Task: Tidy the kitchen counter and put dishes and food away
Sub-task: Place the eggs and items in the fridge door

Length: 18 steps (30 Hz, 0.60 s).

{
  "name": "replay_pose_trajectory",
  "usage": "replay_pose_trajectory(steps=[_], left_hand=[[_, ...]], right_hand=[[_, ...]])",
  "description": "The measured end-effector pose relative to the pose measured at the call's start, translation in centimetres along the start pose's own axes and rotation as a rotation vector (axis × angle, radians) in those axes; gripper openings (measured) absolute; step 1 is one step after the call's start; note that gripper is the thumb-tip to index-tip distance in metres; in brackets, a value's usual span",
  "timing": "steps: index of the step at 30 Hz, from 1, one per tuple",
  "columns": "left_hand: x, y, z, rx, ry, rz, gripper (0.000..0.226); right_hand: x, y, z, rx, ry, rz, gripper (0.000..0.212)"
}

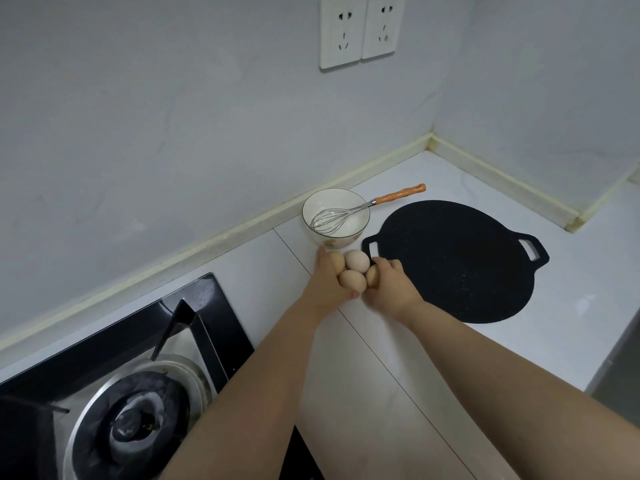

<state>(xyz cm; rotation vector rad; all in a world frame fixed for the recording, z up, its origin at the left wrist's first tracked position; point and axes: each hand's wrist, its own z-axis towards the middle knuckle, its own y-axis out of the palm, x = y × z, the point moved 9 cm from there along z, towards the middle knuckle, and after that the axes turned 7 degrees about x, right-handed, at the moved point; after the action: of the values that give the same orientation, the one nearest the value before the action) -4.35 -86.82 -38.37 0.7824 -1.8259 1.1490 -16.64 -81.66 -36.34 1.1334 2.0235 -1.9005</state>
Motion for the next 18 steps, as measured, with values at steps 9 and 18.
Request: replay_pose_trajectory(steps=[9,18], left_hand=[[-1.1,0.1,-0.1,-0.013,-0.035,0.008,0.131],[1.2,-0.9,-2.3,0.075,0.088,0.166,0.082]], right_hand=[[0.0,-0.3,-0.5,0.023,0.021,-0.006,0.06],[0.4,-1.3,-1.7,0.026,0.025,0.011,0.056]])
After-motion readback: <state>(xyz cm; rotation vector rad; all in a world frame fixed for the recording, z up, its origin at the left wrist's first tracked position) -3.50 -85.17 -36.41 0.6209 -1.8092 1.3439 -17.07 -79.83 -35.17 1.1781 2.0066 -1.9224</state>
